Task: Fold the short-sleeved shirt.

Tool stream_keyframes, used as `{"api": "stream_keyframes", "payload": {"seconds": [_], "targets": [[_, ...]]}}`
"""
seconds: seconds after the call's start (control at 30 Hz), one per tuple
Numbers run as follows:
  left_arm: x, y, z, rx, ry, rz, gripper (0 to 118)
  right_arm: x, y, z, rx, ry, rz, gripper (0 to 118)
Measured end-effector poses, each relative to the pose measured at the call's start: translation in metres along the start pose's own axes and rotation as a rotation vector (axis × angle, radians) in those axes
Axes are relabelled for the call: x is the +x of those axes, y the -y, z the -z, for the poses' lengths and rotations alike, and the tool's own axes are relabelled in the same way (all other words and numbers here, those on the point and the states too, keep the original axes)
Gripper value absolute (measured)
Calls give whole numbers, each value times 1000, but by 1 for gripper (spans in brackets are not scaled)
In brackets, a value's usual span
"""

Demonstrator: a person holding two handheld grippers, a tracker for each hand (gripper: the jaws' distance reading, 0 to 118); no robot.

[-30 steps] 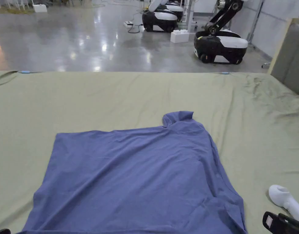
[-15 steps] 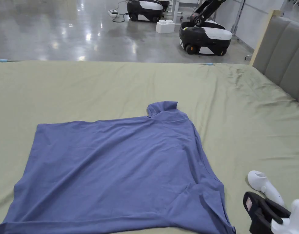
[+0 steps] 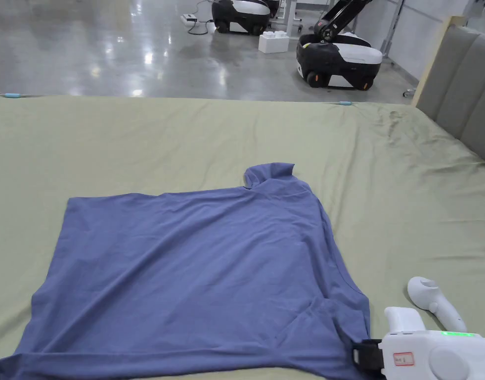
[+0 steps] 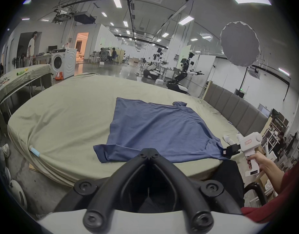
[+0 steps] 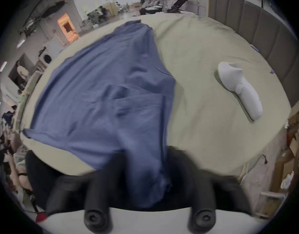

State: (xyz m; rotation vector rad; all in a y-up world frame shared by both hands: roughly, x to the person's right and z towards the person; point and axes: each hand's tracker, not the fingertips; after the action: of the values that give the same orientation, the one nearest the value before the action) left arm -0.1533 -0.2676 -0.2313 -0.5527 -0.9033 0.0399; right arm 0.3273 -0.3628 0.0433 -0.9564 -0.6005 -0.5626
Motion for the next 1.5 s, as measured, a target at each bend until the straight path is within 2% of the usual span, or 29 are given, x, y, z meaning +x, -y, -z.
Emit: {"api": "stream_keyframes", "payload": {"seconds": [0.03, 0.07, 0.1, 0.13, 0.2, 0.23, 0.3, 0.4, 0.5, 0.6, 0.67, 0.7, 0.73, 0.77, 0.8, 0.87, 0.97, 1.07, 1.13, 1.23, 1.37, 1.5], "targets": [[-1, -1, 2, 2, 2, -8, 0, 0, 0, -4, 16, -33, 6, 9], [-4, -4, 5, 6, 7, -21, 0, -2, -2, -8, 37, -12, 33, 9], [-11, -8, 11, 15, 30, -77, 2, -4, -4, -9, 14, 12, 2, 9], [-20, -15, 18, 7, 34, -120, 25, -8, -4, -10, 20, 12, -26, 9], [-50, -28, 42, -55, 9, -196, 106, -7, -5, -14, 46, 4, -4, 9], [-65, -34, 57, -111, -18, -209, 107, -7, -6, -16, 48, -5, -1, 9], [-92, -29, 81, -174, -180, -201, 107, -18, -4, -20, 55, -8, -4, 9], [-113, -16, 112, -334, -302, -112, 106, -24, -2, -20, 56, -1, -11, 9], [-125, 4, 132, -408, -197, -151, 106, -25, 2, -21, 54, -7, -9, 9], [-114, 10, 139, -396, -250, -90, 106, -27, 3, -20, 47, -2, -3, 9], [-111, 10, 145, -413, -225, -88, 103, -28, 3, -20, 42, -7, 4, 9], [-106, 11, 146, -423, -222, -90, 92, -29, 3, -20, 41, -6, 4, 9], [-105, 13, 148, -438, -226, -89, 77, -31, 4, -20, 40, -6, 5, 9], [-106, 15, 152, -462, -234, -80, 54, -32, 4, -21, 39, -8, 5, 9], [-107, 18, 156, -476, -222, -80, 22, -31, 4, -20, 41, -10, 7, 9], [-102, 19, 158, -468, -202, -110, 9, -32, 3, -20, 37, -13, 6, 9], [-97, 14, 161, -472, -208, -80, 8, -29, 1, -23, 47, -19, 9, 9], [-100, 1, 157, -456, -182, -114, 8, -26, -9, -31, 69, -49, 46, 9], [-99, -17, 153, -409, -123, -165, 8, -23, -22, -39, 152, -91, 138, 9], [-95, -56, 160, -358, -86, -191, 8, -18, -61, -40, 122, -182, 172, 9], [-99, -93, 199, -315, -85, -213, 8, -20, -120, -22, 142, -189, 166, 9], [-108, -104, 249, -298, -154, -216, 8, -13, -178, 22, 93, -177, 245, 9]]}}
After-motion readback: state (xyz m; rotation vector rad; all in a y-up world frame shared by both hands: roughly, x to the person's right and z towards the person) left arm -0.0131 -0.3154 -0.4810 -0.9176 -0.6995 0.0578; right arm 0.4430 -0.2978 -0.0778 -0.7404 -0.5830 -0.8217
